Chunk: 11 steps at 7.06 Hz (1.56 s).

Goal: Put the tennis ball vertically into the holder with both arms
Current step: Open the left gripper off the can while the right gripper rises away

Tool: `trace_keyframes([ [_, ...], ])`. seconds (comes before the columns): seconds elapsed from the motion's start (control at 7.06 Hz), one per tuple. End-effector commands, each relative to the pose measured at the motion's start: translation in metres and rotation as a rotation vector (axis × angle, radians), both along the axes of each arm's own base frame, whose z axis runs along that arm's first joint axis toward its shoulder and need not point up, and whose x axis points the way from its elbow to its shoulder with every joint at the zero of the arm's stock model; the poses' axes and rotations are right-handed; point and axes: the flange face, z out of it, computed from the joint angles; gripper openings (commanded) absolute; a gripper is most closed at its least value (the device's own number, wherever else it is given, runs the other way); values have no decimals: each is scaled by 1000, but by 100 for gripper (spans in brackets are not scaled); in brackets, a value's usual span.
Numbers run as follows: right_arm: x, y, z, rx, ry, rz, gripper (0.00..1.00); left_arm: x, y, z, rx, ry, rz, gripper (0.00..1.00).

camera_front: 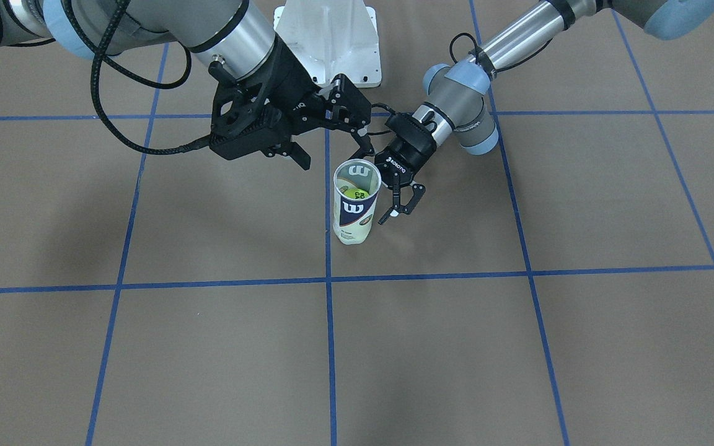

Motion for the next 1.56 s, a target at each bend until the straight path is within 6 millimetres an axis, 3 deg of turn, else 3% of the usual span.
trace_keyframes([
  [0.0,2,-1,0,-1,0,4,100,0,2,-1,-2,6,4,99],
  [0.28,5,-4,1,-2,0,8,100,-7,6,7,-6,1,4,99],
  [0.57,6,-4,1,-3,2,11,99,-31,18,27,-10,-7,10,99],
  [0.85,5,-5,5,-5,5,11,100,-19,43,26,-11,1,52,99],
  [0.99,5,-5,9,-9,9,10,100,-30,64,29,-8,9,80,99],
  [1.28,14,-9,13,-16,11,15,100,-91,87,40,-4,9,98,99],
  [1.42,33,-19,28,-36,13,-3,99,-121,103,33,-8,-54,180,99],
])
